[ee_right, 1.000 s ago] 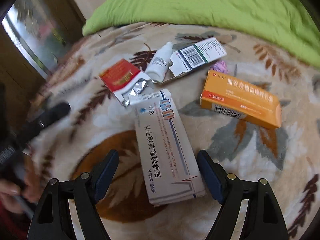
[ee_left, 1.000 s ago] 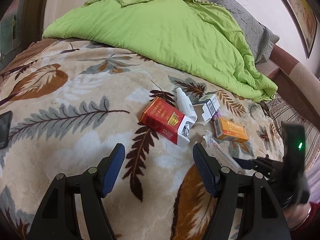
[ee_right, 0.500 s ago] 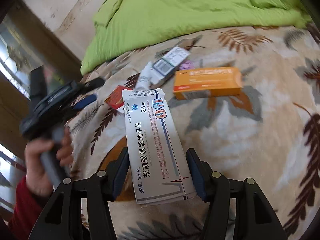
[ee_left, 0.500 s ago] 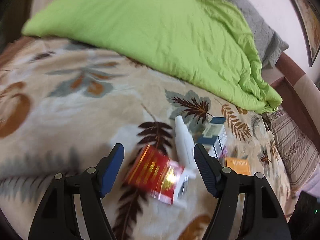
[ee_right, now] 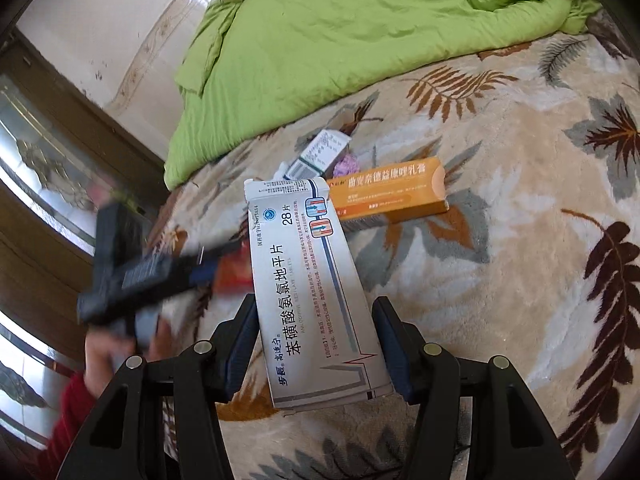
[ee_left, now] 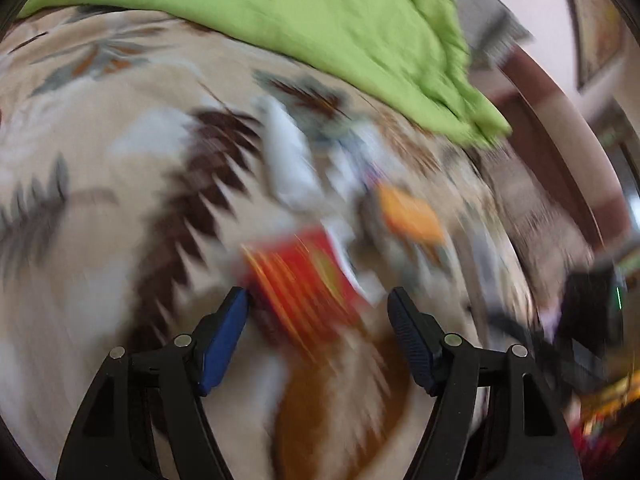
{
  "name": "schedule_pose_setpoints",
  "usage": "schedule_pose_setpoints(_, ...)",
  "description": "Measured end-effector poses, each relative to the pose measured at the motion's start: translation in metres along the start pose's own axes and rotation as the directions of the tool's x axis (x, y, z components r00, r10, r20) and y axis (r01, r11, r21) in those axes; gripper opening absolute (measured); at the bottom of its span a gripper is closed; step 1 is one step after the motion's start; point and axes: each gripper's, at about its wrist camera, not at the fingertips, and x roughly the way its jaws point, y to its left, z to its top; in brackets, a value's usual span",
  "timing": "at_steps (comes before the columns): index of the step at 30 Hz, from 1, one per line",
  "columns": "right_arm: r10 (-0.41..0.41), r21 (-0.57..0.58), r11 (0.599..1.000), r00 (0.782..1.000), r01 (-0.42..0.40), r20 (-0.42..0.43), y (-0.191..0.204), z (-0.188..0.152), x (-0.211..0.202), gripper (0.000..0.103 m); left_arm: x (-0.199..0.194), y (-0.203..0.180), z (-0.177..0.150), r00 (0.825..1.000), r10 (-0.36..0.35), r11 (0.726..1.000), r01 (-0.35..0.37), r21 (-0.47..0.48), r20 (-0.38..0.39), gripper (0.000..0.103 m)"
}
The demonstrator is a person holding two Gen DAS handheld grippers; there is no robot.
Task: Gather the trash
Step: 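Grasp the white medicine box with the right tool while the left tool grasps the red cigarette pack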
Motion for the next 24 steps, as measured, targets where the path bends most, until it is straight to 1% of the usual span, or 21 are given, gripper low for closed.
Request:
schedule_pose_setpoints(1,-0.001,0.002,1.000,1.000,0.001,0.009,0.000,0.001,-0.002,0.062,-0.005,-0.011,-0.008,1.000,-0.004,0.999,0.004,0.035,0.001,0.071)
schedule_pose_setpoints(3,0.001,0.006,1.000,1.000,-0.001,0.021,-0.001,0.002,-0.005,0.062,-0.014,-0.027,-0.017,1.000,0.003,0.996,-0.004,0.089,0.015,0.077)
schedule_pose_setpoints(4,0.000,0.009,1.000,1.000,-0.001,0.027,-0.001,0.003,-0.007,0.062,-0.018,-0.033,-0.018,0.999,0.024,0.993,-0.028,0.112,0.035,0.083)
schedule_pose_setpoints(5,-0.001,0.012,1.000,0.999,0.001,0.032,-0.002,0.004,-0.008,0.062,-0.022,-0.041,-0.017,0.992,0.090,0.982,-0.102,0.156,0.084,0.086)
schedule_pose_setpoints(6,-0.002,0.013,1.000,0.999,0.001,0.035,-0.002,0.004,-0.010,0.062,-0.023,-0.045,-0.015,0.982,0.144,0.969,-0.166,0.186,0.122,0.086)
schedule_pose_setpoints(7,-0.003,0.013,1.000,0.999,0.002,0.037,-0.002,0.004,-0.010,0.062,-0.022,-0.049,-0.011,0.967,0.205,0.949,-0.234,0.210,0.150,0.086)
schedule_pose_setpoints(8,-0.007,0.013,1.000,0.999,0.006,0.040,-0.003,0.004,-0.011,0.062,-0.020,-0.052,-0.006,0.956,0.243,0.932,-0.277,0.231,0.166,0.086)
schedule_pose_setpoints(10,-0.018,0.011,1.000,0.999,0.018,0.048,-0.003,0.004,-0.014,0.062,-0.010,-0.054,0.010,0.942,0.280,0.902,-0.325,0.284,0.186,0.086)
schedule_pose_setpoints(11,-0.021,0.010,1.000,0.999,0.021,0.049,-0.003,0.004,-0.015,0.062,-0.004,-0.051,0.019,0.940,0.291,0.897,-0.332,0.291,0.178,0.086)
schedule_pose_setpoints(12,-0.024,0.009,1.000,0.998,0.024,0.052,-0.004,0.003,-0.017,0.062,0.004,-0.046,0.028,0.943,0.295,0.901,-0.329,0.283,0.157,0.086)
schedule_pose_setpoints(14,-0.030,0.010,1.000,0.998,0.030,0.057,-0.006,0.004,-0.020,0.062,0.018,-0.030,0.045,0.965,0.247,0.937,-0.260,0.233,0.084,0.086)
schedule_pose_setpoints(15,-0.032,0.016,0.999,0.998,0.031,0.061,-0.007,0.004,-0.022,0.062,0.023,-0.020,0.051,0.973,0.223,0.954,-0.229,0.194,0.053,0.086)
schedule_pose_setpoints(17,-0.032,0.023,0.999,0.997,0.030,0.064,-0.008,0.005,-0.023,0.062,0.027,-0.009,0.054,0.984,0.179,0.975,-0.177,0.134,-0.002,0.086)
schedule_pose_setpoints(18,-0.033,0.025,0.999,0.997,0.032,0.064,-0.009,0.005,-0.024,0.062,0.026,-0.008,0.051,0.989,0.144,0.983,-0.140,0.117,-0.018,0.086)
schedule_pose_setpoints(20,-0.036,0.022,0.999,0.997,0.035,0.065,-0.008,0.005,-0.025,0.062,0.024,-0.016,0.037,0.994,0.099,0.985,-0.092,0.147,-0.039,0.086)
schedule_pose_setpoints(21,-0.034,0.019,0.999,0.997,0.033,0.067,-0.008,0.005,-0.026,0.062,0.025,-0.021,0.030,0.994,0.101,0.980,-0.090,0.175,-0.053,0.086)
schedule_pose_setpoints(23,-0.033,0.016,0.999,0.997,0.032,0.070,-0.008,0.006,-0.028,0.062,0.030,-0.039,0.015,0.989,0.126,0.962,-0.102,0.255,-0.079,0.086)
schedule_pose_setpoints(24,-0.030,0.018,0.999,0.997,0.029,0.070,-0.009,0.007,-0.027,0.062,0.032,-0.047,0.008,0.984,0.159,0.946,-0.131,0.296,-0.074,0.086)
